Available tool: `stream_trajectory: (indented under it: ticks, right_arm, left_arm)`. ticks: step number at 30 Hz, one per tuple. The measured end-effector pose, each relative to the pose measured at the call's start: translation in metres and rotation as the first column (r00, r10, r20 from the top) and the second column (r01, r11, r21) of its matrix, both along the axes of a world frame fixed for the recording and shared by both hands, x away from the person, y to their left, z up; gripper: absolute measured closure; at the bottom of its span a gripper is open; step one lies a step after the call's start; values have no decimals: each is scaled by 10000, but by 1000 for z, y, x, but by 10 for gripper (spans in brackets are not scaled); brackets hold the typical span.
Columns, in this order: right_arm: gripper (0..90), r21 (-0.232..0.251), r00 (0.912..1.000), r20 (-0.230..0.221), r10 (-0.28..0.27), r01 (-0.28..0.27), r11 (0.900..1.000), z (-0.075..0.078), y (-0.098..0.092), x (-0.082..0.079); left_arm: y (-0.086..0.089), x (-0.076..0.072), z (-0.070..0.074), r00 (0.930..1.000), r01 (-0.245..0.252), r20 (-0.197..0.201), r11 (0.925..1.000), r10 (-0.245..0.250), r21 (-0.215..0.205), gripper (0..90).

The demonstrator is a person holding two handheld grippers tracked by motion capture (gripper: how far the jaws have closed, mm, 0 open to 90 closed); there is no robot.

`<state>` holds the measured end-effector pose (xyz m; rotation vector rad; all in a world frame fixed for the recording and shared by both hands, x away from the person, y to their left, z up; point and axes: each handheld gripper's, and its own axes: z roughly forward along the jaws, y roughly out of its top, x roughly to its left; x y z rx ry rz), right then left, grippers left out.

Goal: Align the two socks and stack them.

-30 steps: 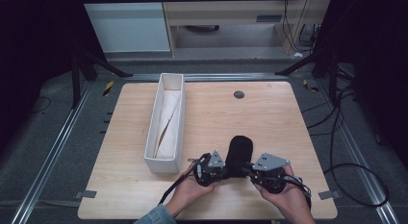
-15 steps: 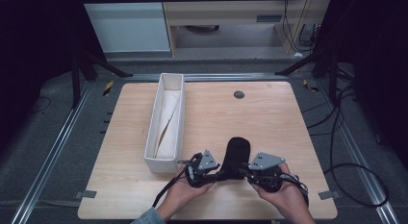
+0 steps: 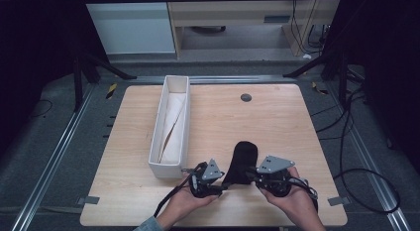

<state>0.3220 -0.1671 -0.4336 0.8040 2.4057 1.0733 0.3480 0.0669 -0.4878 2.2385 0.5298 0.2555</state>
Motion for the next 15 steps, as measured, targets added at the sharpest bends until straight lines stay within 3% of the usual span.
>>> stream_trajectory:
  ticks: [5, 10, 15]
  right_arm:
    - [758, 73, 9999, 71, -90, 89, 9999, 4, -1, 3]
    - [758, 151, 9998, 115, -153, 151, 9998, 8, -1, 4]
    - [758, 140, 9993, 196, -322, 319, 9994, 11, -1, 6]
  left_arm:
    - [-7, 7, -8, 9999, 80, -117, 9999, -79, 64, 569]
    - [-13, 13, -10, 9998, 200, -80, 9995, -198, 253, 718]
    - [-17, 13, -7, 9990, 257, -380, 9994, -248, 230, 828]
